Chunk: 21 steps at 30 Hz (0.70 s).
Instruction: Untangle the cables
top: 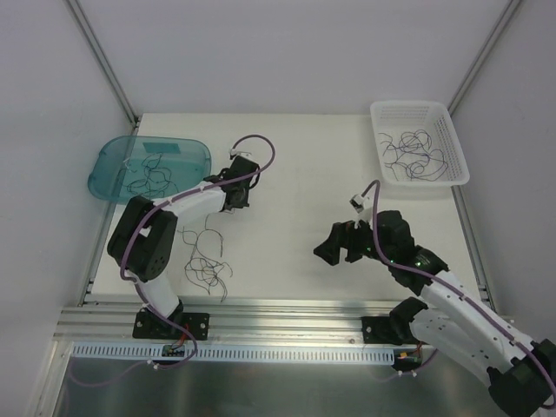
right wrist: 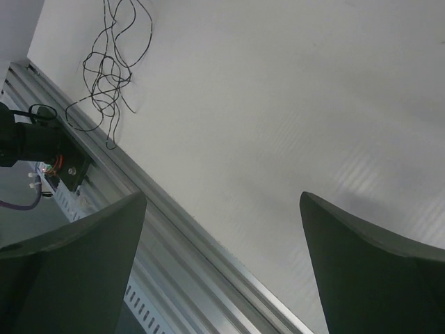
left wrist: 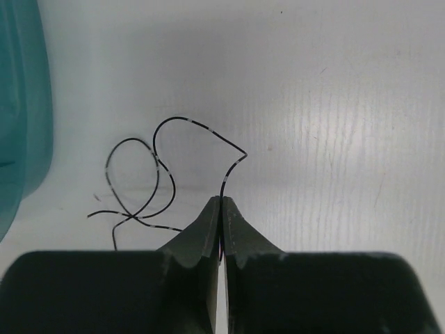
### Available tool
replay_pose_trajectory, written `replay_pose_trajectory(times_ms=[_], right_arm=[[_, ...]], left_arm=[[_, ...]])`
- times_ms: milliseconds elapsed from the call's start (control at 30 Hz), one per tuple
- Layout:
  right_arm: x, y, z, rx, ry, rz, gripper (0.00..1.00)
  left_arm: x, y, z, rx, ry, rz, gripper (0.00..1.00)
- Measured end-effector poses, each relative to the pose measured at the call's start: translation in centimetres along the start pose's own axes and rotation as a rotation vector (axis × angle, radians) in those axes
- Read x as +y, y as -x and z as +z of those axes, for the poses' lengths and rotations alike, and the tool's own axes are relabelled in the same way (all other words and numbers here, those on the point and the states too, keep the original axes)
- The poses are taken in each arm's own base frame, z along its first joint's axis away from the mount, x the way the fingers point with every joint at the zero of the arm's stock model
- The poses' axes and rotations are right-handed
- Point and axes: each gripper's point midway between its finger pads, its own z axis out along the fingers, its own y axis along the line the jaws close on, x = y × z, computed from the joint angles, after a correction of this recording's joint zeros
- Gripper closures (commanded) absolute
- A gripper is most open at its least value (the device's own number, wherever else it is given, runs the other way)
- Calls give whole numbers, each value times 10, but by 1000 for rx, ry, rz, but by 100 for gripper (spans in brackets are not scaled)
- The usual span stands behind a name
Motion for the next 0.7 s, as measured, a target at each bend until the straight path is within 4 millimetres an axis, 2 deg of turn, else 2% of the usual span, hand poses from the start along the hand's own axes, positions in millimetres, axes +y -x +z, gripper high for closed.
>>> replay_pose_trajectory(times_ms=[100,200,300,467,567,700], right_arm=[[13,-10,27,53,51,24,3],[31,-17,54,87,109,28,3],[46,-26,81,118,155,38,2],[78,-28,130,141,238,69,3],[102,-25,158,141,303,80,3],[137,-25,191,156,387,84,3]], left_arm=[[4,10,-22,-16,-18,-12,100],[3,35,-57,-62,-69,-42,100],[1,74,-105,-164,-150,-93,100],[7,119,-187,-331,-278,-156,100],[14,131,-223,-397,-324,-180,100],[21,134,-251,-435,-351,-196,100]])
